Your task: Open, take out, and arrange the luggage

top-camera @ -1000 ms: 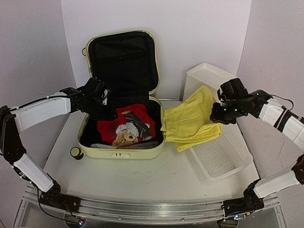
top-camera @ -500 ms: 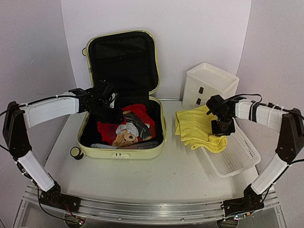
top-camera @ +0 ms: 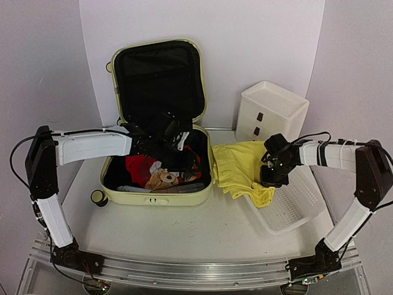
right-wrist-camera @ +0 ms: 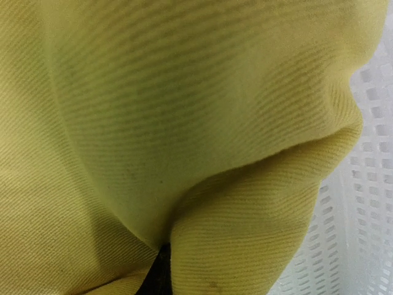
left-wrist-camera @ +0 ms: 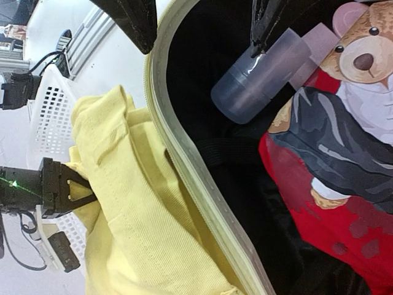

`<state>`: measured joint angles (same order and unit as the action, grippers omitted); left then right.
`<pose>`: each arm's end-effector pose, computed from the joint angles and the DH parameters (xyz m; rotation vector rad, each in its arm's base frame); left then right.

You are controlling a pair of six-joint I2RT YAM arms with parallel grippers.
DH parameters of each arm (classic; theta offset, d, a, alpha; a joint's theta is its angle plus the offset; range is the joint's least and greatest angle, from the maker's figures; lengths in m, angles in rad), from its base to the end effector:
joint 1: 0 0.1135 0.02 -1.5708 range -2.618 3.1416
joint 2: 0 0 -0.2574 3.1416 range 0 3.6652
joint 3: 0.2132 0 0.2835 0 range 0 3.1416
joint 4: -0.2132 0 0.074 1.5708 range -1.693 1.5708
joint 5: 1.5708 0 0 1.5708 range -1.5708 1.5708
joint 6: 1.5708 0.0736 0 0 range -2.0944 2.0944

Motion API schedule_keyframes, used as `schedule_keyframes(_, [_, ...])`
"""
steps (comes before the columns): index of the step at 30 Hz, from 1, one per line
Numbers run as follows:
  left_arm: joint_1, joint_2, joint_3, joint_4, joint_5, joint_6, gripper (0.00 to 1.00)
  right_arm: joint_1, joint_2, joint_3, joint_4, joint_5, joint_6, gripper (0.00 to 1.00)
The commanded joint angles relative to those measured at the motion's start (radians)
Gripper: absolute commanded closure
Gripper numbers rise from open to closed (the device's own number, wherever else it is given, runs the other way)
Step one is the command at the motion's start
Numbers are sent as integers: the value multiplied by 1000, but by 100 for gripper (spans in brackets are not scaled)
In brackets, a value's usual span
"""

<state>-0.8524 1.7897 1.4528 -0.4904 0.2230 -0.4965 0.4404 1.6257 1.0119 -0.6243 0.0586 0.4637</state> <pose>0.2878 -0.3539 0.2225 0.5642 2.5043 -0.8487 0.3124 0.1425 0.1206 0.0466 2.8137 0.1322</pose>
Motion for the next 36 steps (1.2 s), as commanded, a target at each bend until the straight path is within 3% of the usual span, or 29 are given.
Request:
schedule_keyframes(1, [14,47,57,117,127,-63,47,72,-21,-123,85,-219,76,100])
schedule_keyframes(7, [13,78,96,121,151,-68,47,127,-57,-169,291,-254,229,100])
schedule_keyframes(9, [10,74,97,121,157,-77,47,127,-81,-131,288,-218,234,100])
schedule_keyframes(14, [3,45,73,126,148,-75,47,128,-186,11,97,-93,106,100])
schedule_keyframes(18, [3,30,63,127,126,-68,47,127,-272,132,-43,-205,31,100])
schedule_keyframes(25, [7,-22,82,86,30,-2,47,128,-345,266,-126,-402,61,100])
schedule_keyframes(36, [28,-29,201,-37,-5,70,46,140,-435,518,-391,-428,-17,100])
